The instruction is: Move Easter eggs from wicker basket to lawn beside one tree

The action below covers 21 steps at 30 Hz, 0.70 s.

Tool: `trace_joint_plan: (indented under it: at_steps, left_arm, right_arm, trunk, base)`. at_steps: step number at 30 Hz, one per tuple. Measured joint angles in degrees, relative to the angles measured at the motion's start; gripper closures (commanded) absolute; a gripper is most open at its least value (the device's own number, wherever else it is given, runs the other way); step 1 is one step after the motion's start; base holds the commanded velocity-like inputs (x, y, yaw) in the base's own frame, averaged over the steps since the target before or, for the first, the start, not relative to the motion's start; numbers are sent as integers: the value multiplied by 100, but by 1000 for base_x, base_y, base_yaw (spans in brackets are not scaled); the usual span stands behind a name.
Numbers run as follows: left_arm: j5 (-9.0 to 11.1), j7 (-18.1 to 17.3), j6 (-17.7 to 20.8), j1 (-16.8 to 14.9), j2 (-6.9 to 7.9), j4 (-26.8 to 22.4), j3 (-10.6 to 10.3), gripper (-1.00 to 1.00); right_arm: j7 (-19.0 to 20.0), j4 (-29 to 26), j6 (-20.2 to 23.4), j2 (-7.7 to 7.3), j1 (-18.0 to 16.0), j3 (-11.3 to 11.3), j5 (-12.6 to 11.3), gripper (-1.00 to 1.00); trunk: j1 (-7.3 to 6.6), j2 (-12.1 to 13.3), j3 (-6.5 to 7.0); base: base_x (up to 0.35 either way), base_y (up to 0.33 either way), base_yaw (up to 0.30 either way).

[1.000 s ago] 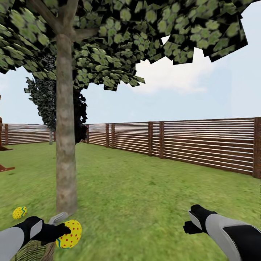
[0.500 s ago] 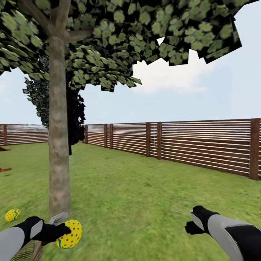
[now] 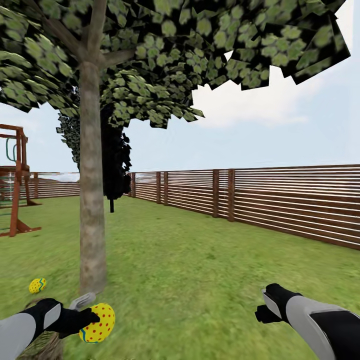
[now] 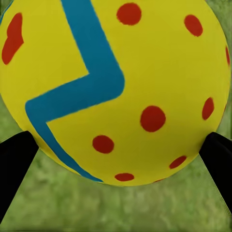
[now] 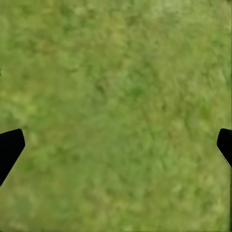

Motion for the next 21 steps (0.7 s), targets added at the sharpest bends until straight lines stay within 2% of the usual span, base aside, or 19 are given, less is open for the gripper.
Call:
trace_joint_plan:
  at_steps: [6,21]
  left_arm:
    - [5,1,0,0,-30,0,0,100]
    - [4,1,0,0,-47,0,-1,100]
  right_arm:
    - [-5,-3,-3,0,0,-1,0,-100]
    - [-4,1,0,0,2,4,0,-100]
  trunk:
    - [-132,241,108]
    - [-461,842,377]
  base:
    - [-8,-347,293]
    - [-79,-348,292]
